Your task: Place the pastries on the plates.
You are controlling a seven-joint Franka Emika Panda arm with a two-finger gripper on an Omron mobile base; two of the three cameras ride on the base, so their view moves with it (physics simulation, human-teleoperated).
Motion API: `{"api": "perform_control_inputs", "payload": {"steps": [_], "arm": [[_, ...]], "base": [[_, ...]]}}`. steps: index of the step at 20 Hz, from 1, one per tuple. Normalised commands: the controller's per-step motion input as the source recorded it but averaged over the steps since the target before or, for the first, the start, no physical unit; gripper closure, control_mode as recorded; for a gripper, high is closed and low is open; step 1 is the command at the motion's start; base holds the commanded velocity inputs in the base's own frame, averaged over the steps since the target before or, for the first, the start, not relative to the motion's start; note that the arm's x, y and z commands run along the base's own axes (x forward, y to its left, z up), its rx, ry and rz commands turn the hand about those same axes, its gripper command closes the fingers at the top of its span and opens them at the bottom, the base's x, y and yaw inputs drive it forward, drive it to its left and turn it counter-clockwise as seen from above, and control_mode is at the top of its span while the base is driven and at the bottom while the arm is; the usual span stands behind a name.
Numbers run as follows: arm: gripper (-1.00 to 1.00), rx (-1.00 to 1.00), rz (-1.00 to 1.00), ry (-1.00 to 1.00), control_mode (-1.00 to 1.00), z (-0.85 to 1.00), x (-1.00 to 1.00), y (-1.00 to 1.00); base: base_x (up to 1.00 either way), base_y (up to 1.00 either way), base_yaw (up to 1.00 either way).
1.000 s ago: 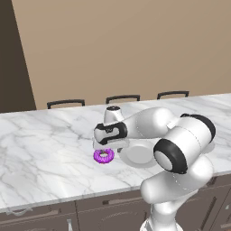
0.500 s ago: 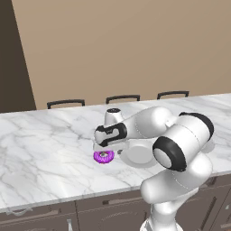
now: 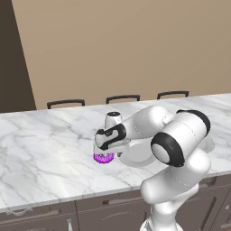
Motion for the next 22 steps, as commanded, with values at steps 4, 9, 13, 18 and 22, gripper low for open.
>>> {"api": "perform_control_inputs", "payload": {"steps": [4,9,13,18,22], "arm": [[1.0,0.0,0.0,0.0,-1.0,0.0,0.0,0.0],[1.0,0.0,0.0,0.0,-1.0,0.0,0.0,0.0],[1.0,0.0,0.0,0.0,-1.0,0.24,0.0,0.0],[1.0,0.0,0.02,-0.07,-1.0,0.74,-0.15,0.0],[1.0,0.0,0.0,-0.05,-1.0,0.69,-0.23,-0.27]], "base": [[0.0,0.0,0.0],[0.0,0.0,0.0],[0.0,0.0,0.0],[0.0,0.0,0.0],[0.0,0.0,0.0]]}}
